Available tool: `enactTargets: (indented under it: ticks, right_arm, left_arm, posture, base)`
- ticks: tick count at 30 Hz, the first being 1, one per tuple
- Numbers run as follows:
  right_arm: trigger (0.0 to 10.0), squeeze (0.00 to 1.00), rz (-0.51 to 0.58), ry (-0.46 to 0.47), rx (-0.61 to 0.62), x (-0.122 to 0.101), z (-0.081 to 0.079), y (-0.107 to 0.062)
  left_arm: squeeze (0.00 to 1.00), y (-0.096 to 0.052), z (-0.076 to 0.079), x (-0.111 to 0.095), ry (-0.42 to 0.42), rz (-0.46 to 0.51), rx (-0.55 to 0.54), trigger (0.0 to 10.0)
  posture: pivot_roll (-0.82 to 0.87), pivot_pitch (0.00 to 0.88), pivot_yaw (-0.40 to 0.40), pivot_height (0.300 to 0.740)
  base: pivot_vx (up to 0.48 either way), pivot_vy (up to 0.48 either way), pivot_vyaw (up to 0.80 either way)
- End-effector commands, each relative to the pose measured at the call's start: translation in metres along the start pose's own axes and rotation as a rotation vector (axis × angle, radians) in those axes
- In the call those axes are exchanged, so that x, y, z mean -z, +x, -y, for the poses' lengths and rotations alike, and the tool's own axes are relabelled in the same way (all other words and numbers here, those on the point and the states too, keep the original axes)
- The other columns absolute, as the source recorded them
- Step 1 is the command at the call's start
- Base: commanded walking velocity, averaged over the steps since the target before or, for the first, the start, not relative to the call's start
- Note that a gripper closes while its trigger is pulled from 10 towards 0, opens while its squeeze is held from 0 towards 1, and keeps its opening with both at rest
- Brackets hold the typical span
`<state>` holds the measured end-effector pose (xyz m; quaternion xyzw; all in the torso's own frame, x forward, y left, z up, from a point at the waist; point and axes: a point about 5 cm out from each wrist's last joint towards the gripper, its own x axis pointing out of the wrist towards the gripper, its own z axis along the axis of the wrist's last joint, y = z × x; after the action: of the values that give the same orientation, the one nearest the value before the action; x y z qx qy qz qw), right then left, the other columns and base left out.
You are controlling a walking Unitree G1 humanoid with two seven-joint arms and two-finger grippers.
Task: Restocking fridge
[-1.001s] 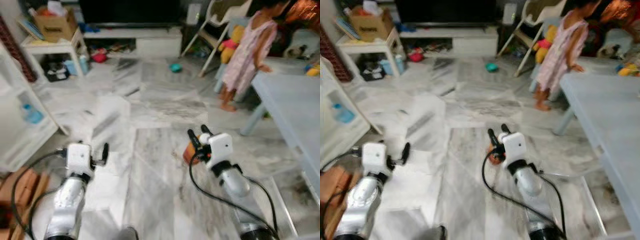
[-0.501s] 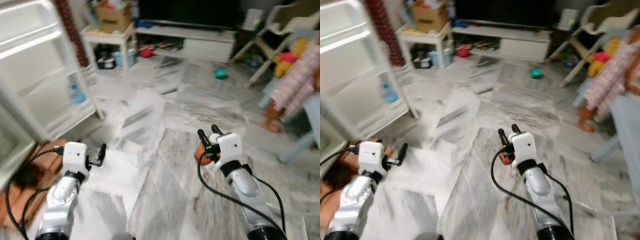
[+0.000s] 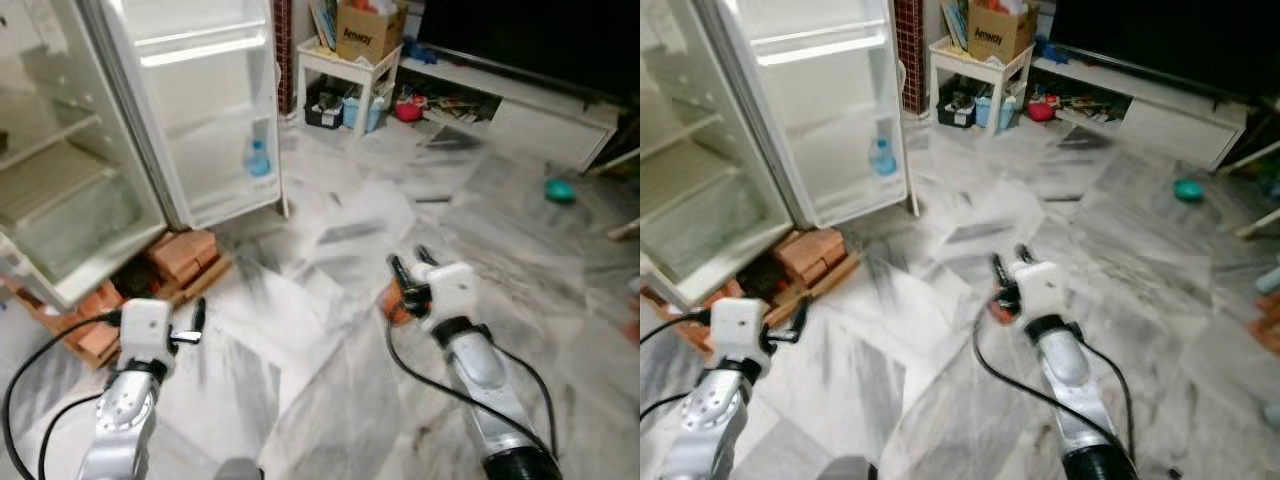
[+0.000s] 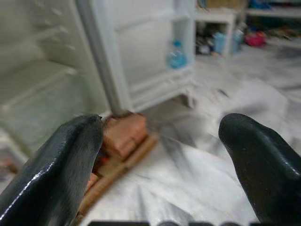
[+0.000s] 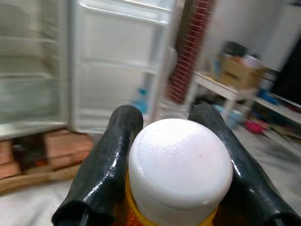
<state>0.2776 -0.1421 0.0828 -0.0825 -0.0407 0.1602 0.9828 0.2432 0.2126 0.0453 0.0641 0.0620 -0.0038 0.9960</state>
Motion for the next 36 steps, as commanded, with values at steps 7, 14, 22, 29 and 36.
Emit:
enactTargets:
  ticks: [7,14,22,29,36]
  right_arm:
    - [10.0,0.00,0.033,-0.023,0.002,-0.006,0.008,0.002]
    - [10.0,0.00,0.035,-0.026,0.008,-0.008,0.011,0.005]
    - [10.0,0.00,0.046,-0.039,-0.006,-0.009,0.011,0.007]
    - [10.0,0.00,0.053,-0.049,-0.025,-0.011,0.010,0.008]
    - [10.0,0.00,0.059,-0.051,-0.033,-0.011,0.009,0.009]
  left_arm:
    - [0.00,0.001,0.006,-0.002,0.004,0.014,0.029,10.0]
    - [0.00,0.002,0.010,-0.003,-0.003,0.015,0.038,10.0]
    - [0.00,0.004,0.013,-0.003,-0.012,0.018,0.042,10.0]
    - [0.00,0.005,0.015,-0.004,-0.014,0.018,0.045,10.0]
    - [0.00,0.007,0.017,-0.003,-0.012,0.015,0.047,10.0]
  posture:
    - [0.01,0.000,-0.048,0.740]
    - [0.01,0.000,-0.048,0.740]
    - [0.01,0.000,-0.049,0.740]
    - [0.01,0.000,-0.051,0.740]
    - [0.01,0.000,-0.051,0.740]
  base:
    - [0.129,0.000,0.79]
    - [0.456,0.000,0.06]
    - [0.467,0.000,0.43]
    - [0.465,0.000,0.76]
    - [0.462,0.000,0.76]
